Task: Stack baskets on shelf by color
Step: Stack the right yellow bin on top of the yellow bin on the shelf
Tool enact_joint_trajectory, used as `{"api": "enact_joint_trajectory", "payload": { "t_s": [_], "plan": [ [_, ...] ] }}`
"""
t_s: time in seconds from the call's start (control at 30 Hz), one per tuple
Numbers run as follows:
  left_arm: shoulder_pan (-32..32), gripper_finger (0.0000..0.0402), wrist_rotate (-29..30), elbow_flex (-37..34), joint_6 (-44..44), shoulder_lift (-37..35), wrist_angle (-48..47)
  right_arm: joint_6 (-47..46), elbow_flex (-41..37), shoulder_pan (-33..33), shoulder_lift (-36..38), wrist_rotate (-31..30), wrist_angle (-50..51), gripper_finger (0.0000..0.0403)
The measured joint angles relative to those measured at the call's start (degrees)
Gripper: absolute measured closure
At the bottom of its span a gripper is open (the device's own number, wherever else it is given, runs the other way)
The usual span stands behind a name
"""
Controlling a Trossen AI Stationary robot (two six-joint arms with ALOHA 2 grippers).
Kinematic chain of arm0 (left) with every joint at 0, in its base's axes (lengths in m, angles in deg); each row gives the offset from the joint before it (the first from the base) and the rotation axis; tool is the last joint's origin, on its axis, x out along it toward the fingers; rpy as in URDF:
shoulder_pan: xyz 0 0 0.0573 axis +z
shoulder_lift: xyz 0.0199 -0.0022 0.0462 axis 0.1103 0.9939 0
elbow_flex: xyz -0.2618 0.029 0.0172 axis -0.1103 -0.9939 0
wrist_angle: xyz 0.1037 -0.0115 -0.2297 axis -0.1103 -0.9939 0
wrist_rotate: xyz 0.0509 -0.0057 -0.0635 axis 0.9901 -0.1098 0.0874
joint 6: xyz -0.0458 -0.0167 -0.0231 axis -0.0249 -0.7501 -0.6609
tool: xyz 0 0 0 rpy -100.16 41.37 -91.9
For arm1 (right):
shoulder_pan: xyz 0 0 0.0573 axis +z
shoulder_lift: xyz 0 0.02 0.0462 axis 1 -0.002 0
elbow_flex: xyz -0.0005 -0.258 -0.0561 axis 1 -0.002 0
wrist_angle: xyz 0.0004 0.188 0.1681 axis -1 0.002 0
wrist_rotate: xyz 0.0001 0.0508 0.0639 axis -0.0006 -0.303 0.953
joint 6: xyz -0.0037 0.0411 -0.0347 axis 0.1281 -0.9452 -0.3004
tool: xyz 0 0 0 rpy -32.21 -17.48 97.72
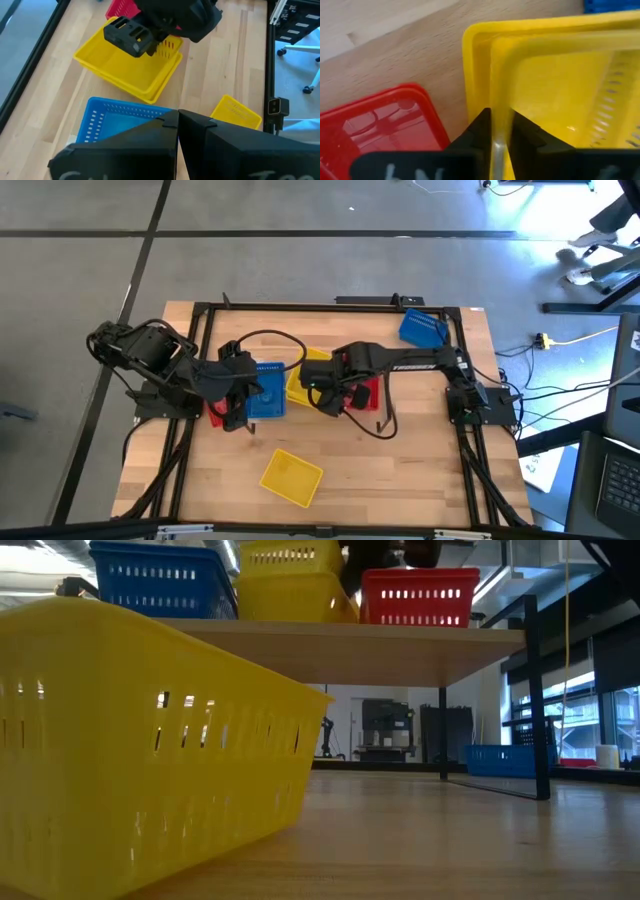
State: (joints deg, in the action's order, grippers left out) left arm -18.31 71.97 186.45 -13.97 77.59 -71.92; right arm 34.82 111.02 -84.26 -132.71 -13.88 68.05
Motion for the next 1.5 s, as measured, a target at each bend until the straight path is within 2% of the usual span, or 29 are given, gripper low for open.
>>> {"api": "enact_joint_trajectory", "payload": {
  "t_s": [0.2,0.7,1.07,1.23,1.5],
  "plan": [
    [0.0,0.0401,0.0,0.0,0.0,0.0,0.0,0.3,1.2,0.0,1.1,-2.5,-0.3,0.0346],
    [0.0,0.0401,0.0,0.0,0.0,0.0,-0.1,-5.5,1.8,0.0,1.2,-2.6,-0.2,0.0354],
    [0.0,0.0401,0.0,0.0,0.0,0.0,-0.1,-5.9,1.9,0.0,1.2,-2.6,-1.1,0.0381],
    [0.0,0.0401,0.0,0.0,0.0,0.0,-0.1,-5.9,1.9,0.0,1.2,-2.6,-1.1,0.0363],
    [0.0,0.0401,0.0,0.0,0.0,0.0,-0.1,-5.8,1.9,0.3,2.1,-2.9,-1.1,0.0312]
  ]
}}
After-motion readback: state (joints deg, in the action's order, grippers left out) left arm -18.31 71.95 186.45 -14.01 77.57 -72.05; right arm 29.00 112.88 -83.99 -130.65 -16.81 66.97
